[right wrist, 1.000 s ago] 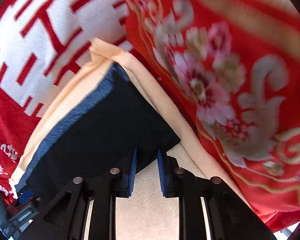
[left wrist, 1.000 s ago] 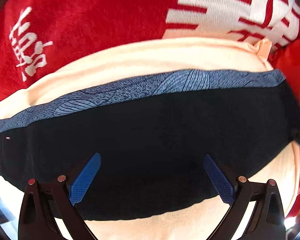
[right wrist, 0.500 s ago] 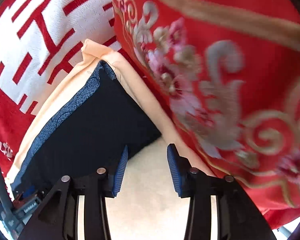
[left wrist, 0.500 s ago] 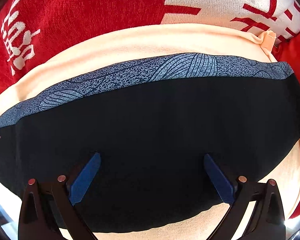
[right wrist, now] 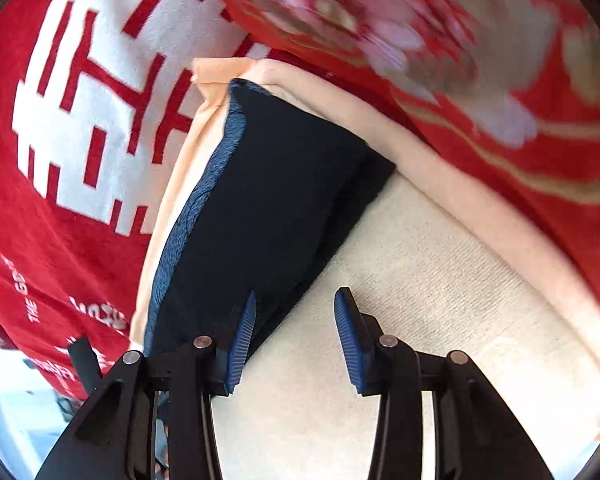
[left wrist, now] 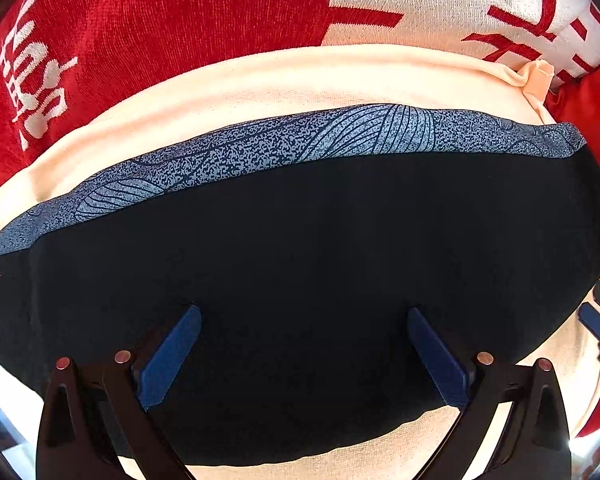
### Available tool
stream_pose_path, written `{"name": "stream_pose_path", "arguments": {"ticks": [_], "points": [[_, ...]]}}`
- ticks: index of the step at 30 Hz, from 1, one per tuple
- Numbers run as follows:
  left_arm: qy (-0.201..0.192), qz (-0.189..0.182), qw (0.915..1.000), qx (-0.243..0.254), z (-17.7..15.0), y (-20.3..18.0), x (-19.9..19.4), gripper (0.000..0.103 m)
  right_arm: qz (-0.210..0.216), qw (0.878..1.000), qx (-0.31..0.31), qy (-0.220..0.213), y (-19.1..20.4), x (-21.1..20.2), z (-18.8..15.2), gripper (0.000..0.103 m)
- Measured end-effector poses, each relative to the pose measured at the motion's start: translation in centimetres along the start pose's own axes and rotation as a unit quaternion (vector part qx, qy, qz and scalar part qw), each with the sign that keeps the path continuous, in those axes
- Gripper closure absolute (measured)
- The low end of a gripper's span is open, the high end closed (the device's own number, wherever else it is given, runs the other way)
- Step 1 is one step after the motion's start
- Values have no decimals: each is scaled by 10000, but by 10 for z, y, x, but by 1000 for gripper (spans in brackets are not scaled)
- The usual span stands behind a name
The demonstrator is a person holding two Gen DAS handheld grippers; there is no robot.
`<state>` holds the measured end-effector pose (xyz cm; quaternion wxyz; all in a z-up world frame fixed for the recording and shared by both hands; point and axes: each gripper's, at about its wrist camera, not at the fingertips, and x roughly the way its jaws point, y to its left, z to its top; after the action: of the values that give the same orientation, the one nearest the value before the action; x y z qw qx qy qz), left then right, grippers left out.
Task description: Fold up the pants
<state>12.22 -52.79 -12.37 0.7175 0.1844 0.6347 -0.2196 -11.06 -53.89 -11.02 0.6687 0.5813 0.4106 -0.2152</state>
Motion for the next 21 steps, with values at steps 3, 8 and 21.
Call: {"name": "stream_pose_path", "arguments": {"ticks": [3,8,21], "points": [[-5,2,10000,-5,-11,22,10,0,357,9992,87,-182,-7,3,-1,58],[-20,4,10000,4,-13,28,12,0,727,9963,-62,-443,-5,9,3,54],[14,55,10000,-15,-9,31,7,8,827,9957,351,-220,13,30,30,85]]}}
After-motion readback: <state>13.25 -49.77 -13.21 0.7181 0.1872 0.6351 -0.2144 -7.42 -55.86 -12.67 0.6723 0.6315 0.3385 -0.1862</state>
